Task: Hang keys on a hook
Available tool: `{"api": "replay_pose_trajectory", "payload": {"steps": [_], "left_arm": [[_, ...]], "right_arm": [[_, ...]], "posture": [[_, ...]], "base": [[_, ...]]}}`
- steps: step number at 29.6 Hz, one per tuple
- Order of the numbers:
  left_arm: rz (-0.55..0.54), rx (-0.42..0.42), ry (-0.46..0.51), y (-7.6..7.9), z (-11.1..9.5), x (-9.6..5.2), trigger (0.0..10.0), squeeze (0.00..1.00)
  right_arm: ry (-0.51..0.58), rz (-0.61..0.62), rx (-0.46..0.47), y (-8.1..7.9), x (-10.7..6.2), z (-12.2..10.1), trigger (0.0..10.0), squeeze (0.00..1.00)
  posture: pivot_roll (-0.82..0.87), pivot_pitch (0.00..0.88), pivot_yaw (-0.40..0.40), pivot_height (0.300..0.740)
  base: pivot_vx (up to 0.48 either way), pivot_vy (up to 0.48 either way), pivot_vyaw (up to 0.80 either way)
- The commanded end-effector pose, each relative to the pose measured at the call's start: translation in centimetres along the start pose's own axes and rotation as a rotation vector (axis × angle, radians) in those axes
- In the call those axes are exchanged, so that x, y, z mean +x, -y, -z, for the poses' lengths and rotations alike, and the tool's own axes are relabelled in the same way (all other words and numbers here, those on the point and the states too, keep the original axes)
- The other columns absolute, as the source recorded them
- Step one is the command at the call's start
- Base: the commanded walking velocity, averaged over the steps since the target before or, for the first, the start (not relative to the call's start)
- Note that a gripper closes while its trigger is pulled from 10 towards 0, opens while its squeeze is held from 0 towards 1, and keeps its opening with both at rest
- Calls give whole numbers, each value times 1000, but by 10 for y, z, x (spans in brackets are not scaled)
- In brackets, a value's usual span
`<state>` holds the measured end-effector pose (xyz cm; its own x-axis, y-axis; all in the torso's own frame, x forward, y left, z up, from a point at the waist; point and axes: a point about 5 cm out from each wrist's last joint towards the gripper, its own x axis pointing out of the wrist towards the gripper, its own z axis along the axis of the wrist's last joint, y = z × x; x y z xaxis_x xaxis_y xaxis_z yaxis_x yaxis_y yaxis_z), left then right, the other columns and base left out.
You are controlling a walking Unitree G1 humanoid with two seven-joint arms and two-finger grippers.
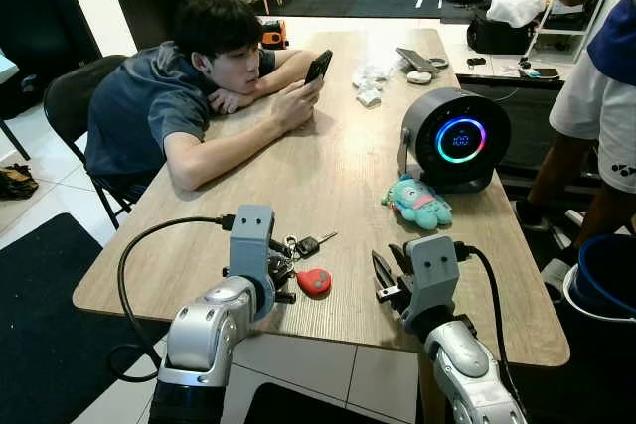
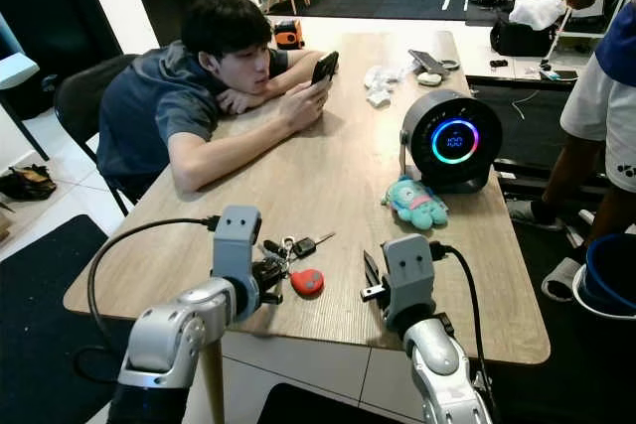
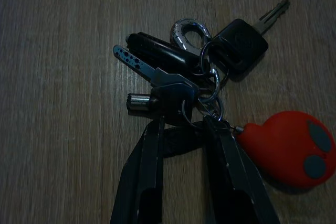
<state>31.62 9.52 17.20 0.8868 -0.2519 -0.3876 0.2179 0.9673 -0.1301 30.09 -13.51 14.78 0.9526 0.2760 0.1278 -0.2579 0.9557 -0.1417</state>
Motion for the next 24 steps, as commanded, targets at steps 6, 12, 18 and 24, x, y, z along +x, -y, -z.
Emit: {"api": "replay_pose_trajectory", "payload": {"steps": [6, 12, 18, 24], "left_arm": [[-32, -9, -55, -2, 12, 4, 8745, 0], [-44, -4, -71, -3, 16, 4, 5569, 0], [-36, -8, -65, 5, 14, 3, 5922, 0], [-13, 29, -28, 18, 5, 2, 10000, 0]], "right_arm": [[-21, 2, 11, -2, -4, 5, 10000, 0], [-21, 4, 11, -2, -4, 5, 10000, 0], [-20, 2, 10, -1, -3, 4, 10000, 0], [-20, 0, 10, -2, -2, 4, 10000, 0]], "posture": [[-20, 241, 122, 740], [-18, 243, 121, 740], [-17, 243, 118, 740], [-17, 244, 118, 740]], "base": [[0, 0, 0], [0, 0, 0], [0, 0, 0], [0, 0, 0]]}}
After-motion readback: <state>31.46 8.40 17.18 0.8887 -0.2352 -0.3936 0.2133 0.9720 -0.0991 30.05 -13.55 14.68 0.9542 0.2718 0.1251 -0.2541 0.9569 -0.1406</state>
